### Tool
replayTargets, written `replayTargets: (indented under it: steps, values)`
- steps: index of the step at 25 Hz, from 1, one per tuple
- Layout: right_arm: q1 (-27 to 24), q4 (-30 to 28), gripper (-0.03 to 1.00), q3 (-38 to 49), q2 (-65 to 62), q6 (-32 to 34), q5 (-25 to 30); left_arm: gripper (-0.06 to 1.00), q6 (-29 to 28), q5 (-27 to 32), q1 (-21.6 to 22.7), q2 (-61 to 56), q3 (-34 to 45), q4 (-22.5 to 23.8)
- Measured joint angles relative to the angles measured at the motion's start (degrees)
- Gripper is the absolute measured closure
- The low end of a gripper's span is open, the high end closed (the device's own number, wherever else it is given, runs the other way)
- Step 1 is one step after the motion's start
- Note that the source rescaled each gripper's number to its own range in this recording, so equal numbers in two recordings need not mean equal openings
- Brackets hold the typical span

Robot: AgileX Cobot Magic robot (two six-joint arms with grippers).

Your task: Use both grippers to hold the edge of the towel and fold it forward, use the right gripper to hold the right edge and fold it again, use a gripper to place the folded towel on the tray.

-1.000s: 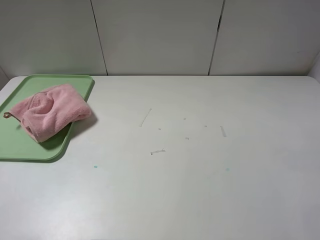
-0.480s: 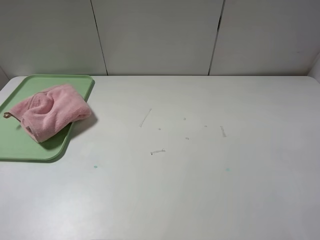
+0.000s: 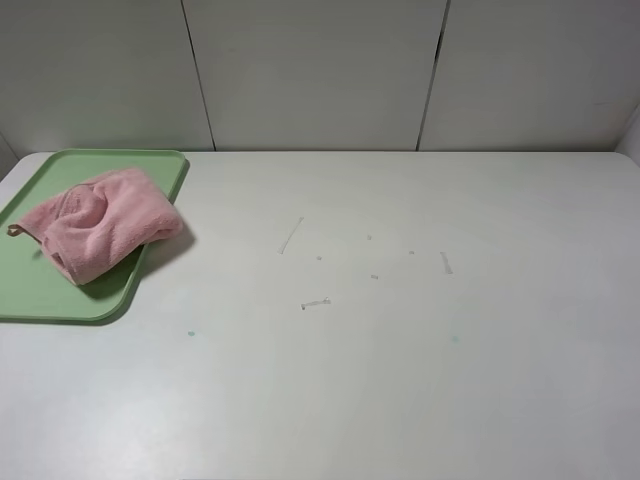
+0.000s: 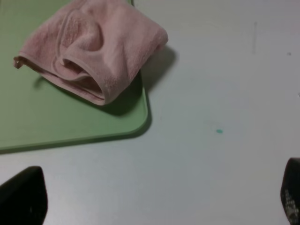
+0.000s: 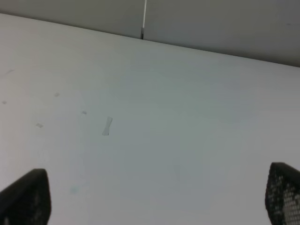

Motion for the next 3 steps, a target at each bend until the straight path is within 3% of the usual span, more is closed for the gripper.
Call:
replayTargets:
  steps: [3]
  values:
    - [0.00, 0.00, -0.03, 0.00, 0.00, 0.00, 0.00, -0.05, 0.00, 0.00, 0.00, 0.00, 0.00, 0.00]
